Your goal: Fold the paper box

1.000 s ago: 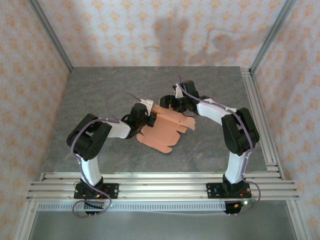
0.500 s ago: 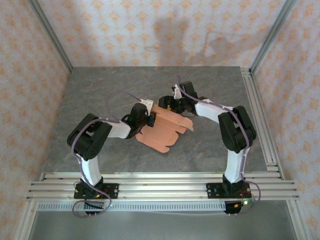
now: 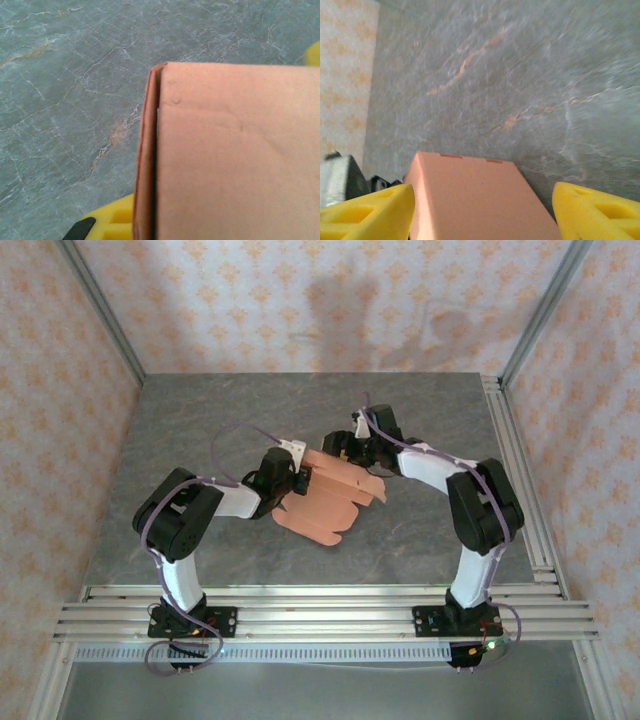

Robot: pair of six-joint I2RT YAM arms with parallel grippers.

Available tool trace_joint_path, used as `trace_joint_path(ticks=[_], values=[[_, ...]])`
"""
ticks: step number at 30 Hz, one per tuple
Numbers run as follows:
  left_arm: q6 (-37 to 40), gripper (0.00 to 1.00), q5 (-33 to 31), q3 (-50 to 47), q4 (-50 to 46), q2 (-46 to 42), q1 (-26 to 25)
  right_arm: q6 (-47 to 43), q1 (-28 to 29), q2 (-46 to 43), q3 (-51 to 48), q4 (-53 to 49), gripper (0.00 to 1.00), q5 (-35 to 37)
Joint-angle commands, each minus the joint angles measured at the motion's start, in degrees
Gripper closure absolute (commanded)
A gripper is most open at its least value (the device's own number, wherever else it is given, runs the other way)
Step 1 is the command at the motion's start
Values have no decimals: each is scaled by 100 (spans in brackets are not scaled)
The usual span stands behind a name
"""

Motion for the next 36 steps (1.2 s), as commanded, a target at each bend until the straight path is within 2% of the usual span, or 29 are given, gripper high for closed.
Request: trace_joint_path(ticks=[1, 5, 8, 12, 17, 23, 36], values=[[202, 100, 265, -78, -37, -339, 55, 215, -348, -543, -163, 374, 27, 443], [132, 100, 821, -84, 21, -494, 146, 340, -710, -591, -313, 511, 29, 188], [37, 100, 1276, -21, 29, -617, 178, -67, -768, -460, -205, 162, 30, -99], [-3, 100, 1664, 74, -86, -788, 178, -492, -762, -87, 98, -357, 35, -1025], [-224, 100, 1816, 63, 127, -905, 196, -516, -574, 133, 37, -200, 38, -1934], [-567, 100, 1664, 221, 142, -869, 222, -398, -326, 173, -161, 234, 43, -2441], [-998, 100, 1068, 328, 227, -702, 265, -440, 102, 96, -305, 573, 45, -2441]])
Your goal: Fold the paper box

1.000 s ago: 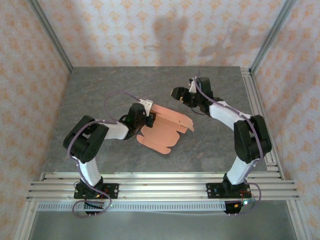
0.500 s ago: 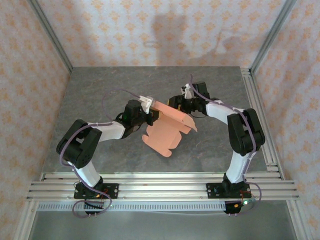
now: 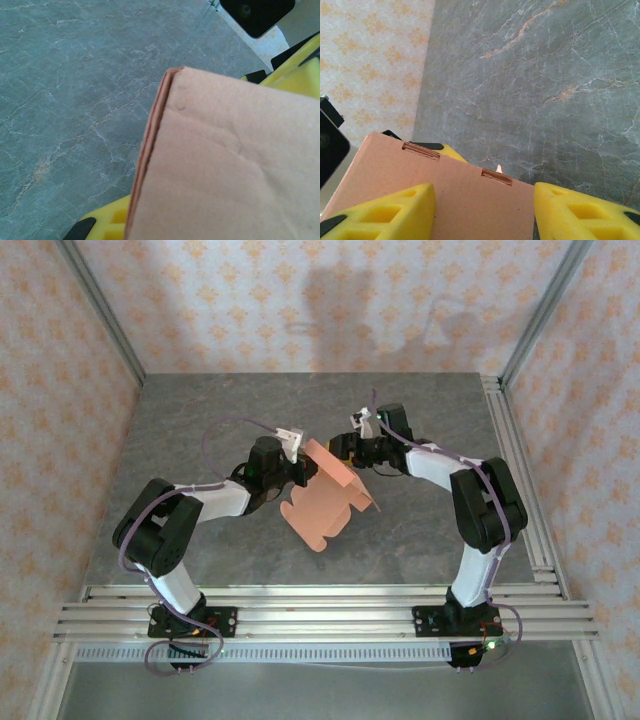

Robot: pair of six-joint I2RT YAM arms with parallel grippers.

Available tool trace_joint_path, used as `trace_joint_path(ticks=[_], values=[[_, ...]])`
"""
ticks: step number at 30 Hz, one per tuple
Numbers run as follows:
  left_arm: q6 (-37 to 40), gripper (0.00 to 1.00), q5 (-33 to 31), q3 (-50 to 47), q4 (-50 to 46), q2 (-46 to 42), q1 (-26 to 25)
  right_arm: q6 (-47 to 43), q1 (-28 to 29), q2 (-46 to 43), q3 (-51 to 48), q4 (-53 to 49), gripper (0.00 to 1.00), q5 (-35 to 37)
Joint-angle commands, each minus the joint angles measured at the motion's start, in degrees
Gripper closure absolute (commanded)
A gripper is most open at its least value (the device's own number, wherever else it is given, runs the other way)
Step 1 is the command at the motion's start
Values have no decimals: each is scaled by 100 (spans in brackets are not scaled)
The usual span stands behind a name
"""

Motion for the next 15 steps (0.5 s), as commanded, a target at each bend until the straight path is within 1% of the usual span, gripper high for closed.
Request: trace_joint_path(ticks=[1, 5, 8, 11, 13, 15], values=[[-266, 100, -539, 232, 286, 29, 71, -178, 376, -86, -134, 112, 45, -435], [-384, 100, -652, 259, 307, 73, 85, -287, 399, -152, -114, 75, 46, -392], [-372, 100, -554, 151, 508, 52, 84, -385, 326, -264, -88, -58, 45, -136], [-283, 100, -415, 77, 533, -2, 83, -207, 170, -228, -36, -32, 46, -100], [-247, 100, -314, 90, 516, -9, 80, -291, 163, -144, 58, -214, 47, -53], [-334, 100, -360, 134, 515, 18, 82, -538, 270, -39, 207, -518, 47, 16]])
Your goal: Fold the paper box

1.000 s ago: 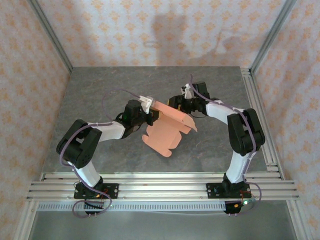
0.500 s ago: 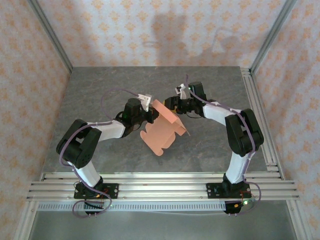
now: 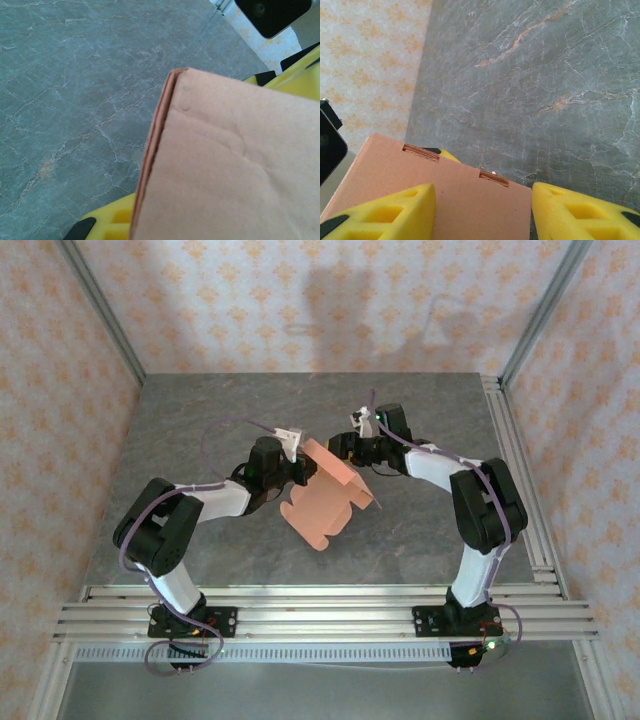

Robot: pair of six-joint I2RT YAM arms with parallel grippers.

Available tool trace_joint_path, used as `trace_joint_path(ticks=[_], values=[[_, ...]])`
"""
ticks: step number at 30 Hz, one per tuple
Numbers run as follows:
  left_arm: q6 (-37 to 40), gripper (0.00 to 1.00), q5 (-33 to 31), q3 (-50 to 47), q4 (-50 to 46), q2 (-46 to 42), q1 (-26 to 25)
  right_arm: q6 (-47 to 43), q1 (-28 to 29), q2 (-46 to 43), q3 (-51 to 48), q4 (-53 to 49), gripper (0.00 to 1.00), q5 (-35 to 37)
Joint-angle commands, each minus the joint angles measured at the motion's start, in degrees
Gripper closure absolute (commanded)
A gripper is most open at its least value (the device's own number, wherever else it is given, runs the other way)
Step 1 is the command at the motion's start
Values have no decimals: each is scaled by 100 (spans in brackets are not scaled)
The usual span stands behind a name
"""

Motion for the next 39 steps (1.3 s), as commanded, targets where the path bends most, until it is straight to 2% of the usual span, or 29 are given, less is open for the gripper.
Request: trace_joint_path(ticks=[1, 4, 7, 14, 18, 23, 28, 31, 35, 37, 39], values=[[-221, 100, -304, 151, 522, 17, 80, -511, 307, 16, 214, -592, 47, -262], [-370, 100, -528, 201, 580, 51, 91, -739, 487, 1, 272, -787, 46, -213], [-417, 100, -518, 217, 613, 78, 94, -756, 434, -201, 172, -769, 46, 106], [-564, 100, -444, 105, 637, 111, 148, 44, -264, -901, -182, -64, 37, 1059], [-1112, 100, -231, 38, 1028, 243, 319, 458, -617, -1335, -479, 255, 32, 1664], [-1834, 100, -38, 44, 1420, 352, 501, 1273, -1216, -1891, -1215, 967, 31, 2131], [-2758, 100, 179, 0, 1984, 335, 726, 1855, -1721, -2265, -1966, 1918, 32, 2057], [-3067, 100, 293, 87, 2106, 291, 748, 1938, -1725, -2304, -2173, 2525, 34, 1537], [-3274, 100, 363, 251, 2137, 286, 752, 2840, -1696, -2023, -2466, 4386, 37, 623], [-3276, 100, 340, 259, 2167, 283, 744, 3163, -1613, -1875, -2441, 4966, 38, 379], [-3262, 100, 342, 274, 2185, 277, 743, 3250, -1482, -1781, -2357, 5111, 38, 314]])
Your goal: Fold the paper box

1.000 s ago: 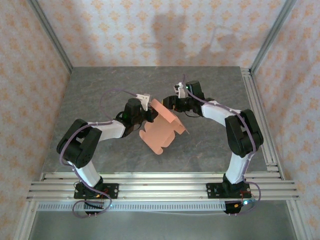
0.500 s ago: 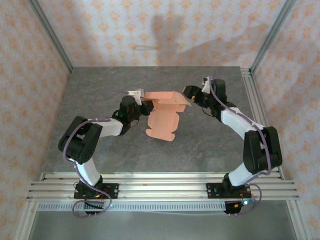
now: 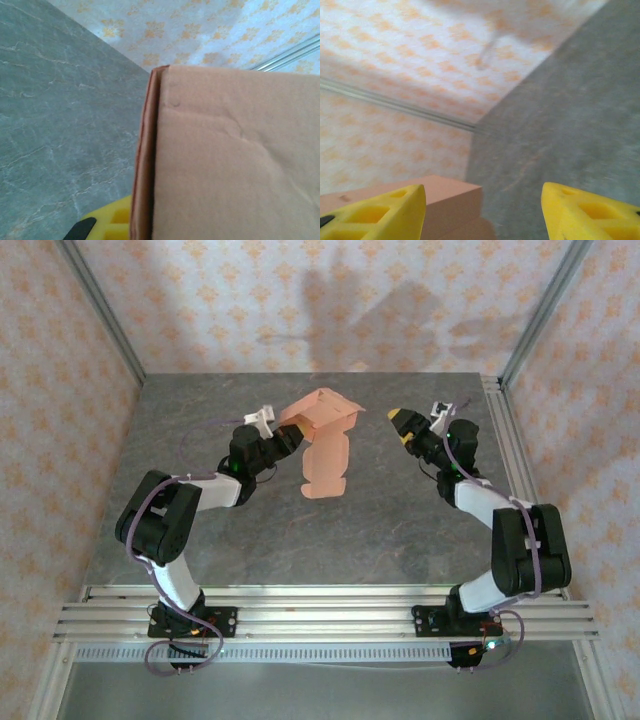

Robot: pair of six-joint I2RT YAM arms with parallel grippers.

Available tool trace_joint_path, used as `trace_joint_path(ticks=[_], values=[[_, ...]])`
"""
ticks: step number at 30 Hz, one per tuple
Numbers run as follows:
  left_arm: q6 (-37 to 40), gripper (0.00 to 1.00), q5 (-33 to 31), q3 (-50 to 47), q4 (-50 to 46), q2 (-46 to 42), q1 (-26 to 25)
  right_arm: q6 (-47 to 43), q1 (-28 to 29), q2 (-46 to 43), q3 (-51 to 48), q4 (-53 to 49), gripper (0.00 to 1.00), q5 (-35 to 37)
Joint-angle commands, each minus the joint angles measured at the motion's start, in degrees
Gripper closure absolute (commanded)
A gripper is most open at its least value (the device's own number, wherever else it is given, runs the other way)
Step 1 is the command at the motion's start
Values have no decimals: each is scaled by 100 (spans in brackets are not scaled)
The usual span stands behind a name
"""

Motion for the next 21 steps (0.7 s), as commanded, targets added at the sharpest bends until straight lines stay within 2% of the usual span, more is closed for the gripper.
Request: trace_joint_path(ticks=[1, 9, 15, 21], values=[[-185, 100, 117, 163, 395, -43, -6, 464, 237, 169, 123, 1284, 38, -537], [-146, 100, 21, 189, 347, -64, -59, -201, 911, 199, 484, 701, 40, -511], [-56, 100, -4, 237, 265, -15, -108, -306, 1258, 408, 694, 567, 49, -532], [68, 100, -50, 224, 179, -15, -123, -292, 1347, 545, 786, 528, 57, -470]])
